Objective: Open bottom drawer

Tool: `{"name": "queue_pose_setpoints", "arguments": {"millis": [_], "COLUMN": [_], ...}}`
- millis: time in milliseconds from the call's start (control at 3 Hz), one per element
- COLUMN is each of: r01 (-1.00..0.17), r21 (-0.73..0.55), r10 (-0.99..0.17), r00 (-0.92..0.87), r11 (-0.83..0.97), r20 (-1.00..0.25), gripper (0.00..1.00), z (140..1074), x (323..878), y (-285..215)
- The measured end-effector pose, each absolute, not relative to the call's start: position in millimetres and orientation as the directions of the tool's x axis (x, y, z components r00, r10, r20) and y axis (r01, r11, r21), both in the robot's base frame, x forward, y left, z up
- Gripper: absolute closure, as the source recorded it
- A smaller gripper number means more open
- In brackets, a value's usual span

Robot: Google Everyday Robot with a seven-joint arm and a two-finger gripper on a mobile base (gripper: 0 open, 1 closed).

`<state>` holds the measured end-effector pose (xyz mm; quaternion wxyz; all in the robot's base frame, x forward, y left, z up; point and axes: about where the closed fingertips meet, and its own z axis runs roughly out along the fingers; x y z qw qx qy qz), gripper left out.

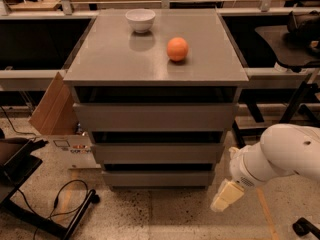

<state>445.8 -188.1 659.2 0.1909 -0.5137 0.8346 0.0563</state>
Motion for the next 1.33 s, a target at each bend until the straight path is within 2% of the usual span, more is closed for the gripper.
{"name": "queue_pose_setpoints", "arguments": {"millis": [333, 1000, 1333], "r01": [-0.873, -0.880, -0.896], "r21": [-0.124, -0.207, -0.253], "r10": [-0.848, -0.892, -0.924], "r00": [-0.410, -0.374, -0.316], "r11": [0.471, 0.428, 0.365], "r20": [-0.335, -0.254, -0.216], "gripper": [0.00, 0.00, 0.00], "z": [618, 465, 419], "x": [467, 563, 596], "y": [-175, -142, -142]}}
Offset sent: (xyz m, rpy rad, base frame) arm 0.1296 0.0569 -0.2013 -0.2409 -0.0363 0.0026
